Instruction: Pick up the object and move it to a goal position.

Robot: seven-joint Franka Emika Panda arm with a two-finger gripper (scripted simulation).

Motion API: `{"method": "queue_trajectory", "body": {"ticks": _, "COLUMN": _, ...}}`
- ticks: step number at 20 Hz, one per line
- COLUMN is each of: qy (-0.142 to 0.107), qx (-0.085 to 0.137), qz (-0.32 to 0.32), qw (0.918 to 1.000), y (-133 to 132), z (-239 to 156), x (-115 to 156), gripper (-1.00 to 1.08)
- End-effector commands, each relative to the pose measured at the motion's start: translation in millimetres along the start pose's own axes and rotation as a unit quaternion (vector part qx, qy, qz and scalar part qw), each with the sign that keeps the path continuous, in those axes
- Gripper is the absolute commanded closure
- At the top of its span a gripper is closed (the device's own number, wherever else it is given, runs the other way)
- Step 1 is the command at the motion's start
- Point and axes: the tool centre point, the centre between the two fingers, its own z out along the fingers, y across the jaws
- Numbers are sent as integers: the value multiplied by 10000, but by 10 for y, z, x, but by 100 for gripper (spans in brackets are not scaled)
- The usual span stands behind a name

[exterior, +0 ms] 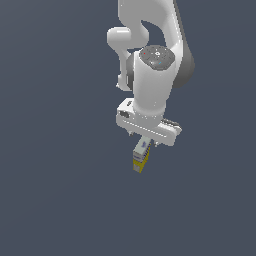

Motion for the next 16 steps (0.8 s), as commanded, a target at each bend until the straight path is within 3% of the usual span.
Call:
{"method": "queue_trajectory", "body": {"ticks": 1, "qy": -2, "qx": 3, "qz": 102, "qw": 9999, "y": -41, "z": 51, "x": 12, "gripper": -92}}
{"method": "queue_trajectory", "body": {"ticks": 10, "qy": -9, "qx": 2, "qz": 151, "qw": 9999, "y": -66, "z": 116, "x": 12, "gripper": -92}}
{"method": "queue_trajectory", "body": {"ticks": 16, "qy": -7, "qx": 3, "qz": 162, "qw": 9999, "y": -62, "z": 366, "x": 8, "gripper": -92}}
